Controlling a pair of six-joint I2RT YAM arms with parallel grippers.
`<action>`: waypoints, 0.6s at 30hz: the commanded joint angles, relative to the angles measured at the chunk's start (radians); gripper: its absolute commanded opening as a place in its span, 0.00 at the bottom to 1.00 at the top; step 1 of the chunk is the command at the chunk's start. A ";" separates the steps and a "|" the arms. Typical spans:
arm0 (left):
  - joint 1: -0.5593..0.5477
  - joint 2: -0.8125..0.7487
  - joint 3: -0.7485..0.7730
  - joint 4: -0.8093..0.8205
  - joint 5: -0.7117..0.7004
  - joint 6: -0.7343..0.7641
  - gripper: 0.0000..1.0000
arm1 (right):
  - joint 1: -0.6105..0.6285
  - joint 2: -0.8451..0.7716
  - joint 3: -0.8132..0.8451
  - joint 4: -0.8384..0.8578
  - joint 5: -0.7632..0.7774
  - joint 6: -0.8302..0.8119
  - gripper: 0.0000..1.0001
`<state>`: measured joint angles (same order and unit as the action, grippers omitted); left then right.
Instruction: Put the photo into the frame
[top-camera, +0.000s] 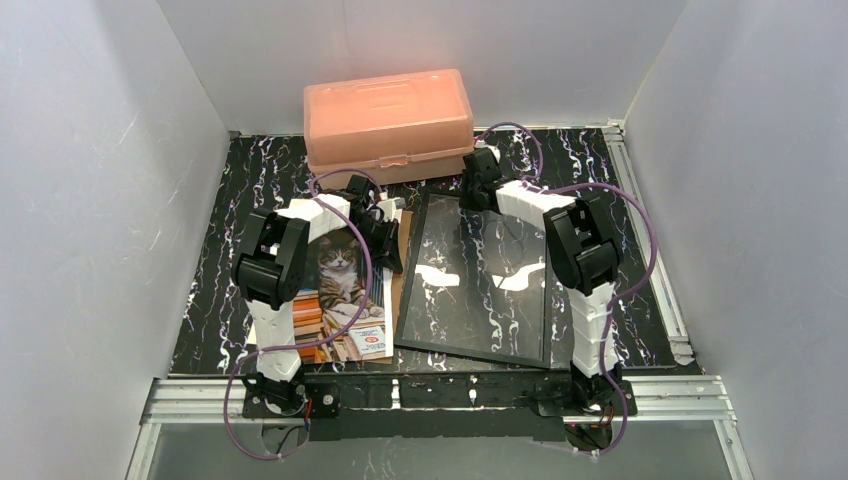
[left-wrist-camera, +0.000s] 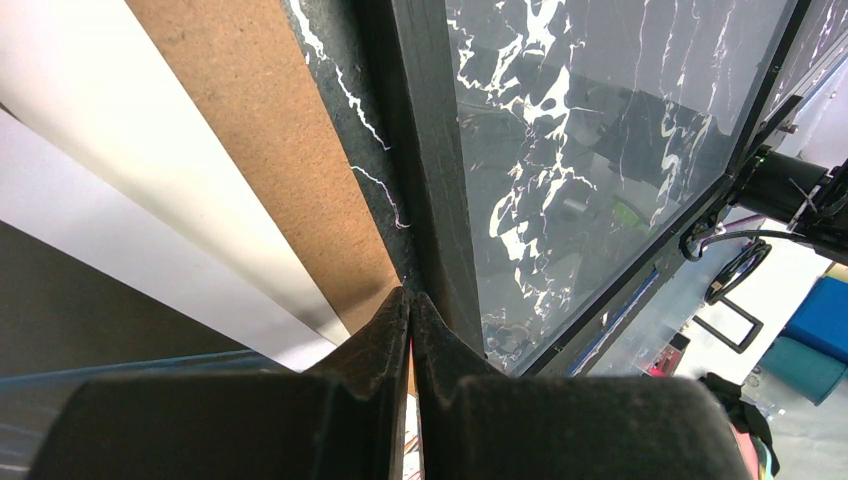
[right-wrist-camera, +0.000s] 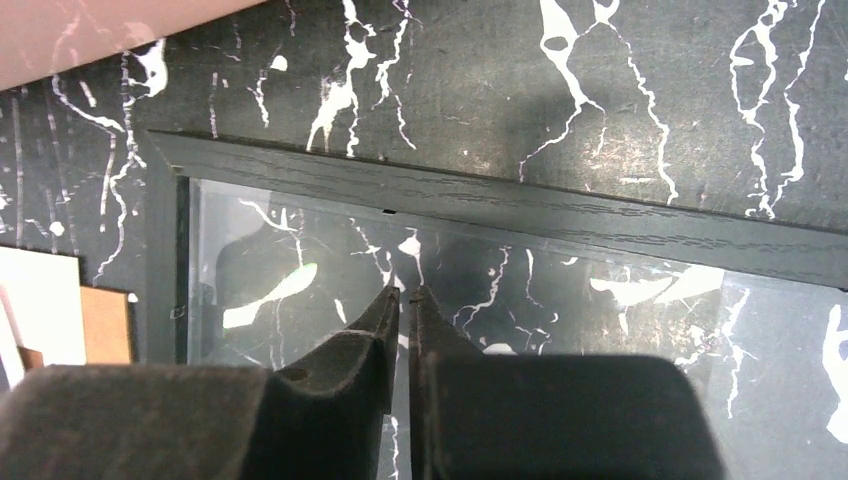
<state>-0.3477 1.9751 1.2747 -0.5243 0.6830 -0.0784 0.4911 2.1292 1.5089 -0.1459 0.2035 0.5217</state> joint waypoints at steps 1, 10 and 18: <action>0.006 -0.041 0.022 -0.029 0.033 0.012 0.01 | 0.001 -0.110 0.022 0.033 -0.030 0.000 0.21; 0.014 -0.067 0.024 -0.056 0.029 0.033 0.01 | -0.004 -0.327 -0.098 -0.072 -0.002 0.015 0.69; 0.018 -0.103 0.023 -0.119 0.011 0.111 0.03 | -0.045 -0.659 -0.401 -0.243 0.079 0.050 0.90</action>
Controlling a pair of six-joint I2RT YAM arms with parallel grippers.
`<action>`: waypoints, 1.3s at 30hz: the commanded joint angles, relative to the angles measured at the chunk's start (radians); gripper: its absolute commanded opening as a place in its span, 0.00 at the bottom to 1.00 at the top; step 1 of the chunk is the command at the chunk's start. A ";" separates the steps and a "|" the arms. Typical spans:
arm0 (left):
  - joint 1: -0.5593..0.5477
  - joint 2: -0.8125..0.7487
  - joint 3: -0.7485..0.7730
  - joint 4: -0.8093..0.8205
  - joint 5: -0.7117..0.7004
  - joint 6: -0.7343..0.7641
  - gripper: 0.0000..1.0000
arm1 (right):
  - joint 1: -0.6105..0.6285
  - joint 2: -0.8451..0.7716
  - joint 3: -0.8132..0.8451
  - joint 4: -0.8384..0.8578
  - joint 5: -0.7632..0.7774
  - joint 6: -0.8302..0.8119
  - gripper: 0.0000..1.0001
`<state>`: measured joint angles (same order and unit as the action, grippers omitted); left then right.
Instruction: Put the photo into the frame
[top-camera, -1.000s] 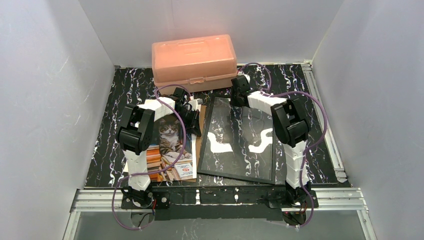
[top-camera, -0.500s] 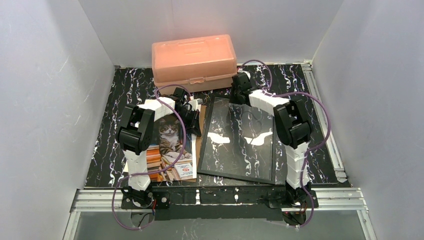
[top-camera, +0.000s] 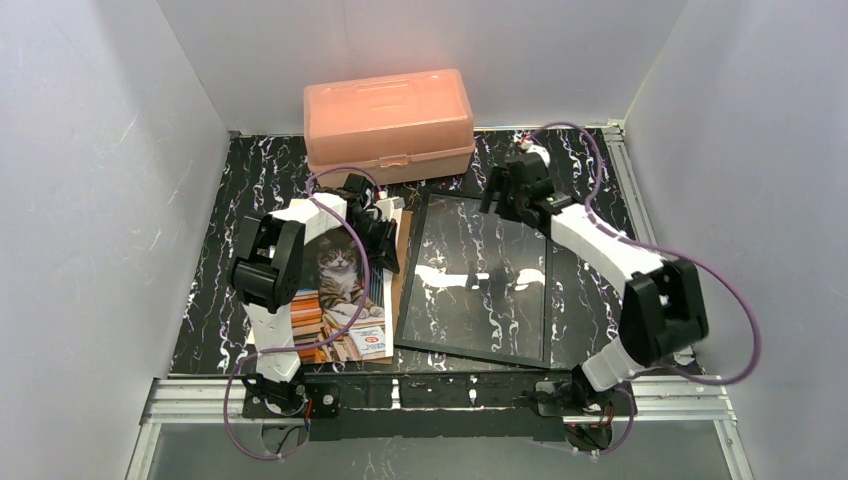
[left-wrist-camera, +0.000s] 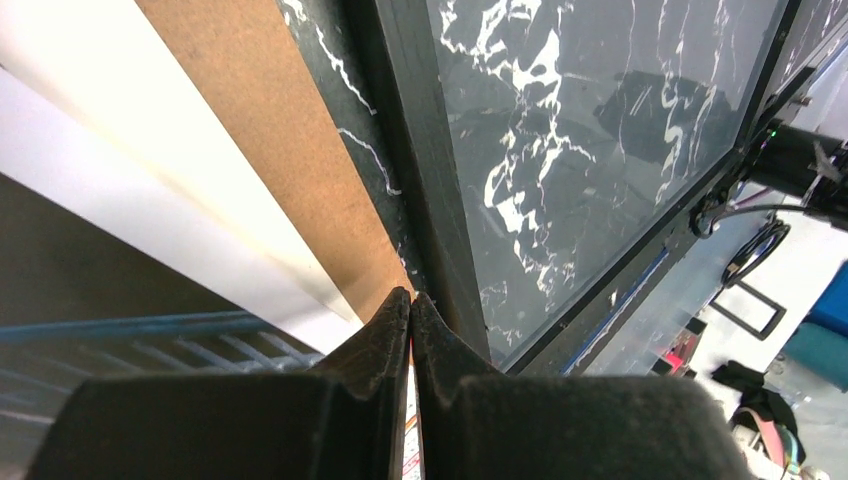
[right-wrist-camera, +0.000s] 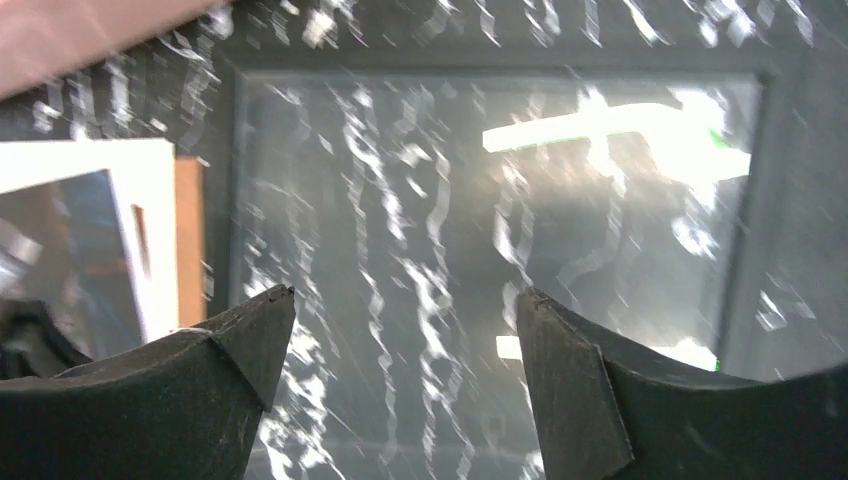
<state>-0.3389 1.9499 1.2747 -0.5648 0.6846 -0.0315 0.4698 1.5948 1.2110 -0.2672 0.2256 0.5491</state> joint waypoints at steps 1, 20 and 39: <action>0.012 -0.083 0.035 -0.099 0.016 0.071 0.05 | -0.023 -0.157 -0.132 -0.142 0.058 0.025 0.91; 0.617 -0.164 0.366 -0.701 -0.088 0.452 0.59 | 0.430 0.032 0.107 -0.220 0.139 0.131 0.99; 0.855 0.017 0.209 -0.380 -0.383 0.449 0.32 | 0.461 0.635 0.639 -0.142 -0.033 0.187 0.96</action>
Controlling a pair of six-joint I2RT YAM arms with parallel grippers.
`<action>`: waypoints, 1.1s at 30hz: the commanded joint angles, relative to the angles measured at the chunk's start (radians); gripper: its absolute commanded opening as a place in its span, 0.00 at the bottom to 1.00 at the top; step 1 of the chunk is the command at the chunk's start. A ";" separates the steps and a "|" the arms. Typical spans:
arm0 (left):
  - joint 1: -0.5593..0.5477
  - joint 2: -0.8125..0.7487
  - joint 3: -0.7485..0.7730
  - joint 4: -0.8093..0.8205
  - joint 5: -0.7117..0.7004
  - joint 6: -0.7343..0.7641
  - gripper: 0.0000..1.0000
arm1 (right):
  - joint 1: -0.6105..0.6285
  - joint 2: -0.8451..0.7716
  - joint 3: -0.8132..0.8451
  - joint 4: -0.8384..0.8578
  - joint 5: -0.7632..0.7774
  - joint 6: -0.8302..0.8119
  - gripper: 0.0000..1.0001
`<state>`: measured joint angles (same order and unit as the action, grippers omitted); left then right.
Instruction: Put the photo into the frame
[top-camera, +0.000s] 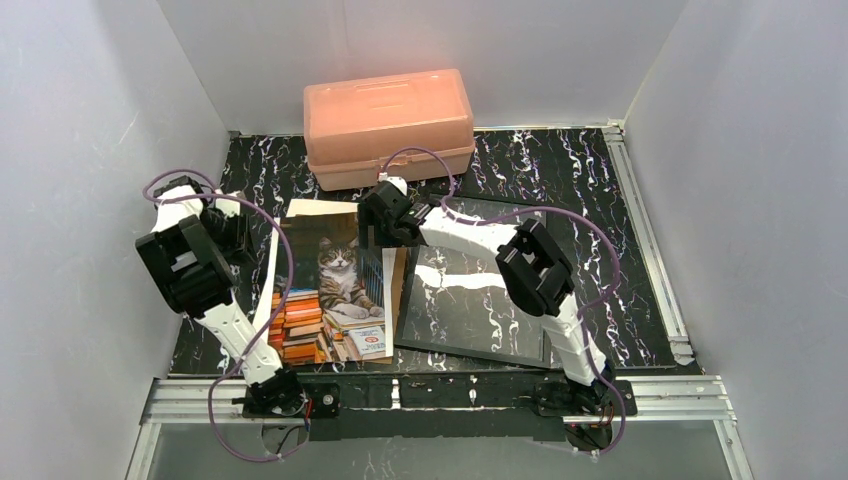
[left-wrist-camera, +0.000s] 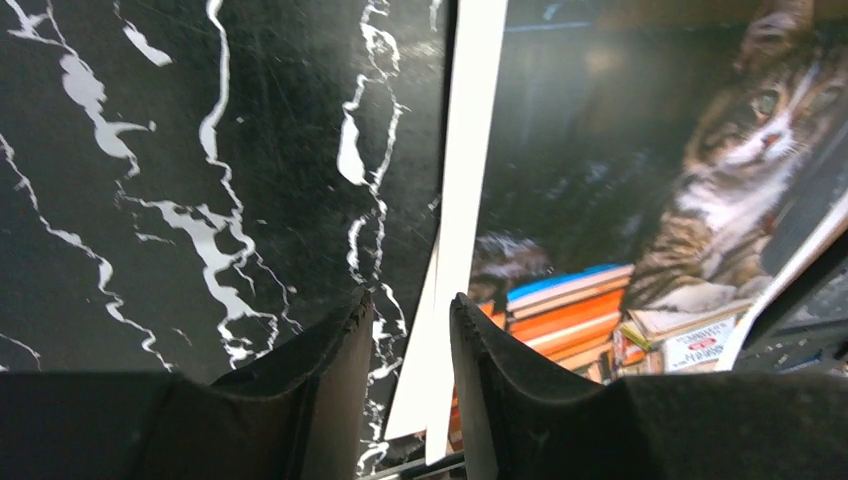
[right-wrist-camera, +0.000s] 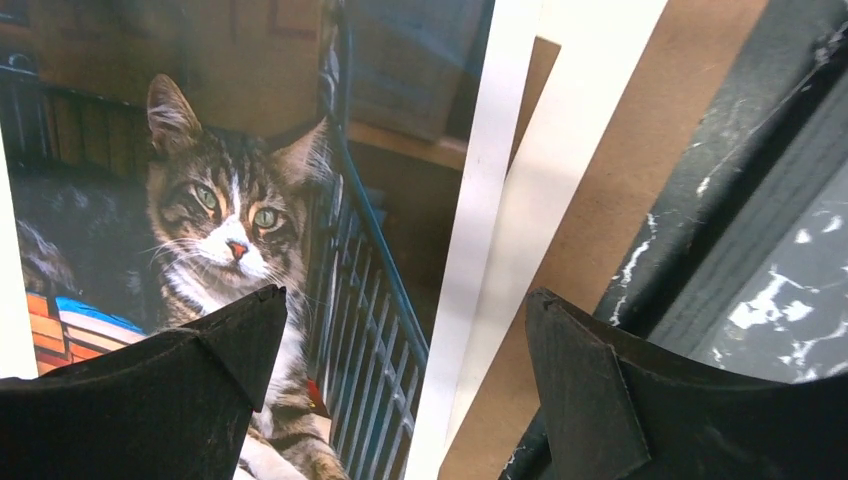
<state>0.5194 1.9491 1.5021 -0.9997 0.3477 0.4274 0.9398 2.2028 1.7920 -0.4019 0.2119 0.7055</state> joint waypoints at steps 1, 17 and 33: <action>-0.005 0.031 -0.022 0.057 -0.046 -0.012 0.32 | -0.013 0.030 0.054 -0.004 -0.022 0.038 0.96; -0.085 0.098 -0.113 0.136 -0.077 -0.028 0.19 | -0.049 0.033 -0.077 0.092 -0.088 0.118 0.95; -0.112 0.130 -0.141 0.159 -0.090 -0.003 0.10 | -0.070 0.054 -0.196 0.364 -0.322 0.390 0.93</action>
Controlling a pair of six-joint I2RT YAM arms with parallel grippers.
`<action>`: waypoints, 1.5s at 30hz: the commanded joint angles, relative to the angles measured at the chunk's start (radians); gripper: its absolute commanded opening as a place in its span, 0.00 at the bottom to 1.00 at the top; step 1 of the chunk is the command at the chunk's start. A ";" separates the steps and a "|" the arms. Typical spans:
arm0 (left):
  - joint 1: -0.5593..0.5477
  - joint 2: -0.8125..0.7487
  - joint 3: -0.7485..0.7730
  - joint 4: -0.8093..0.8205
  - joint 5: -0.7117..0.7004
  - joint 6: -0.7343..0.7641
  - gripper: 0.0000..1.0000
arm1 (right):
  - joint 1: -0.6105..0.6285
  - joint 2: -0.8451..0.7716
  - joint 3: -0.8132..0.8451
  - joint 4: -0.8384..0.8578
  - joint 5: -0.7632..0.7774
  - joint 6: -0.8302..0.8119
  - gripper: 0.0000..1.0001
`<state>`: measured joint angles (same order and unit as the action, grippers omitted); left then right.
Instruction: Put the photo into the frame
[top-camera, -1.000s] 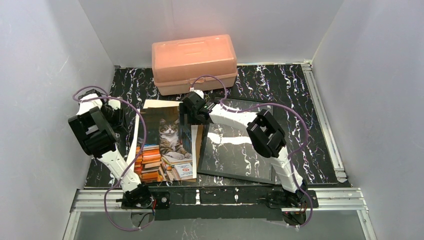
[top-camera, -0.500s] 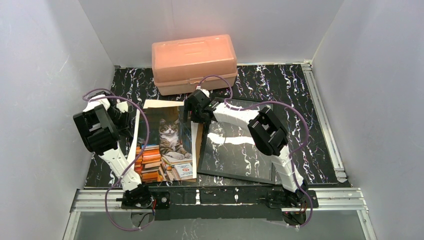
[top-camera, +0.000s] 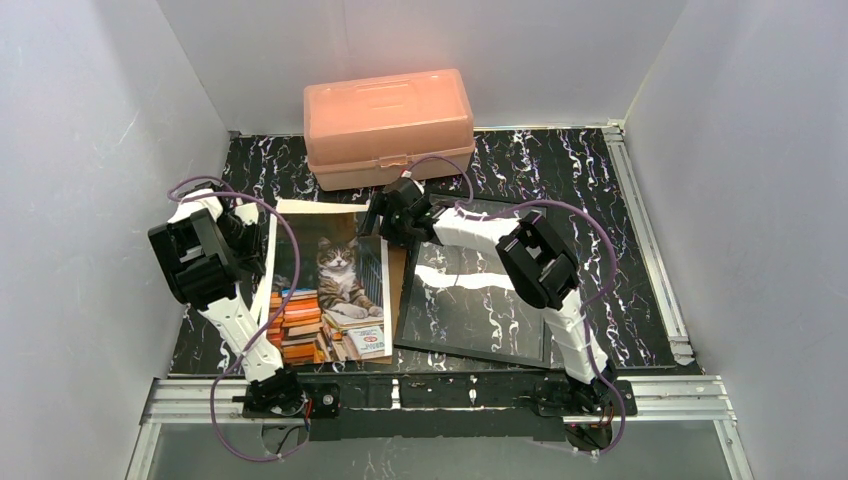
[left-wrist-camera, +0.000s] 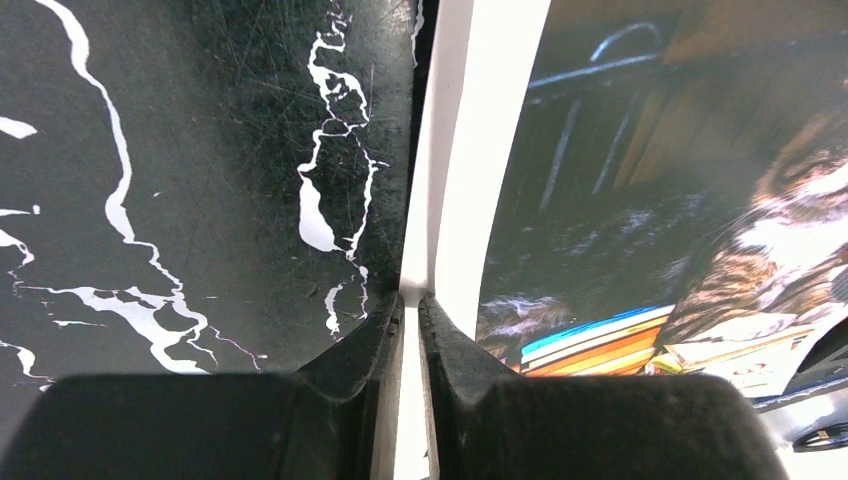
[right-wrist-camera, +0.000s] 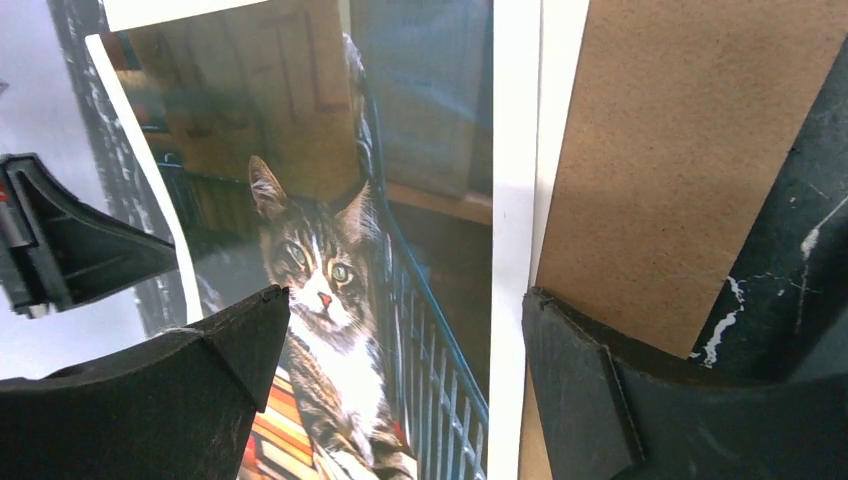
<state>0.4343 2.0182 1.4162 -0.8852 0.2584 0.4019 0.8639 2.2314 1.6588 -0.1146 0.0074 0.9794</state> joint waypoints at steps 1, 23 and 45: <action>-0.028 0.063 -0.056 0.045 0.000 0.023 0.10 | 0.006 0.029 -0.066 0.104 -0.144 0.130 0.93; -0.039 0.052 -0.051 0.047 -0.001 0.030 0.06 | 0.013 -0.056 -0.186 0.482 -0.320 0.238 0.92; 0.016 -0.038 -0.013 -0.175 0.058 0.195 0.43 | 0.180 -0.316 -0.136 -0.226 0.024 -0.384 0.91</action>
<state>0.4335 2.0346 1.4559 -1.0004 0.3069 0.5369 0.9321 1.9774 1.5684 -0.2375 -0.0601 0.7158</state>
